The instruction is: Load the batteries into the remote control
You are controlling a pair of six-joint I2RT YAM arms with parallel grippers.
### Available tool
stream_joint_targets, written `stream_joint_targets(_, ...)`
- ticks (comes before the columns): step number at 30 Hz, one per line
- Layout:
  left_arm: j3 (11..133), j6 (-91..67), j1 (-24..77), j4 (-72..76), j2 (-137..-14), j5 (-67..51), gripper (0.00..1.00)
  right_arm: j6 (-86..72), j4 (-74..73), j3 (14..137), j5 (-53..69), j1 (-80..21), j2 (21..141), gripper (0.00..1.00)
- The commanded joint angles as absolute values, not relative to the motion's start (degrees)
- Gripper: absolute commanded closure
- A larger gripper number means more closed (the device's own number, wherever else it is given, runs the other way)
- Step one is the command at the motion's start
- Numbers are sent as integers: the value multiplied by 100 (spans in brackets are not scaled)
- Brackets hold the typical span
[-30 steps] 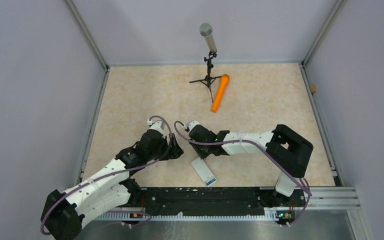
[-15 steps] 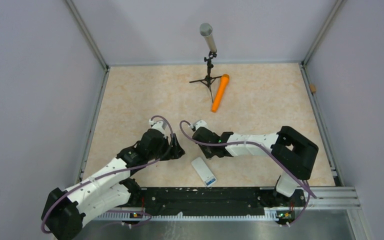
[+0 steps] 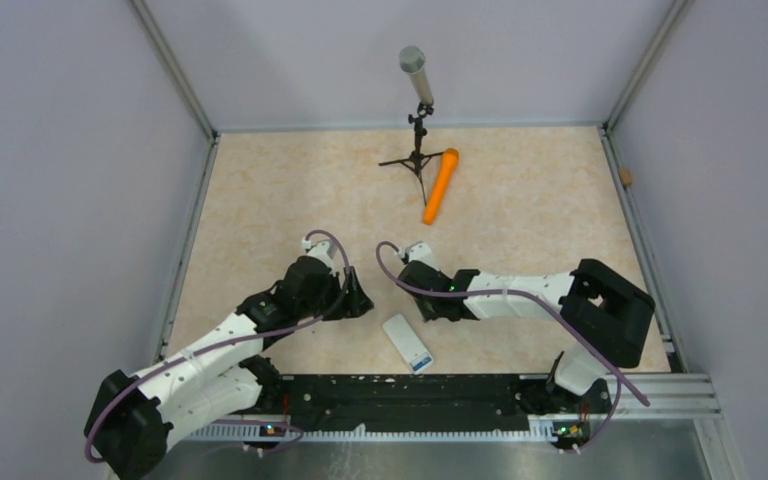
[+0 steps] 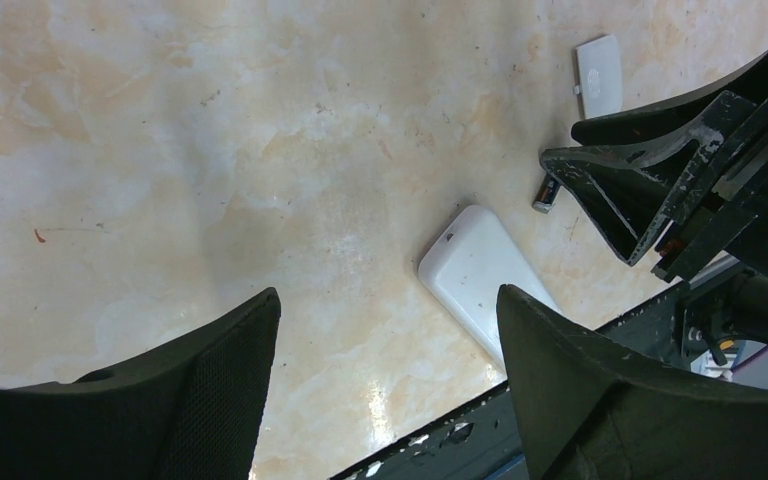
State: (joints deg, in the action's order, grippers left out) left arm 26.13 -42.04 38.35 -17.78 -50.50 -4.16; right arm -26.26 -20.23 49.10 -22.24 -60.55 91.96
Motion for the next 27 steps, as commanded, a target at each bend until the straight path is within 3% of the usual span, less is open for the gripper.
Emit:
stream_joint_targets(1,2631,-4218,3806,-1512,-5080,-517,20,-2746,-2314,4837,-2412,-6012,9082,69)
stream_joint_targets(27,2619,-4206,3797,-1249,-5378,-877,20,-3154,-2594,4216,-1996,-6270,7918,71)
